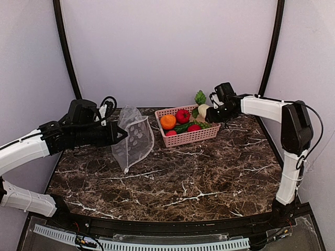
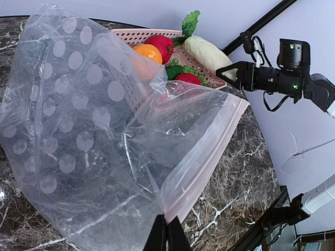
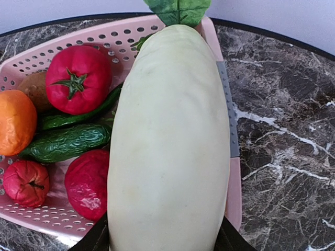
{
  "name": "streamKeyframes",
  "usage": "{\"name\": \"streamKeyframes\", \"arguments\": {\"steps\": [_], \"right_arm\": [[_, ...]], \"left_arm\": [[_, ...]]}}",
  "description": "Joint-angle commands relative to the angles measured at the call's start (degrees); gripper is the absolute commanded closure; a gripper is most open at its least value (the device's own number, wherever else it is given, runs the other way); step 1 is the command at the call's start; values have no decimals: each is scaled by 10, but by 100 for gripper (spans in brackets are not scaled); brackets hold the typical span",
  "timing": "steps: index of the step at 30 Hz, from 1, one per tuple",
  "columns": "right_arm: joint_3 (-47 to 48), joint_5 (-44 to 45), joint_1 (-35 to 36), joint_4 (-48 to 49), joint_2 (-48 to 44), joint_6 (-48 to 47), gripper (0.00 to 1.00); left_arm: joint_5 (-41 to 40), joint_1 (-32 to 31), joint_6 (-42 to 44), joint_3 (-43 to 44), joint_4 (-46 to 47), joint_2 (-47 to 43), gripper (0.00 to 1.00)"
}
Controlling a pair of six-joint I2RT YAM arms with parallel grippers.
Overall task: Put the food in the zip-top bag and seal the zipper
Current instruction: Pick up the fake vegetable from the bin.
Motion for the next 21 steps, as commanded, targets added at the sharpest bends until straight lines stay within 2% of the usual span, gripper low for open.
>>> {"name": "streamKeyframes", "arguments": {"steps": [1,7,10,15,21], "right_arm": [[-15,11,-2,24,-65,1,60],[-56,-21,1,17,-140,7,63],[-94,-46,16,10,-192,9,63],[-175,-56,85,-4,-292,32,63],[-240,-46,205,-22,-407,85,64]], "left_arm": [[15,4,1,-7,7,-9,99],[27,4,-5,-7,16,-8,99],[61,3,4,-10,40,-6,99],[95,3,6,-12,53,13,99],[90,2,-11,-25,75,35,99]]}}
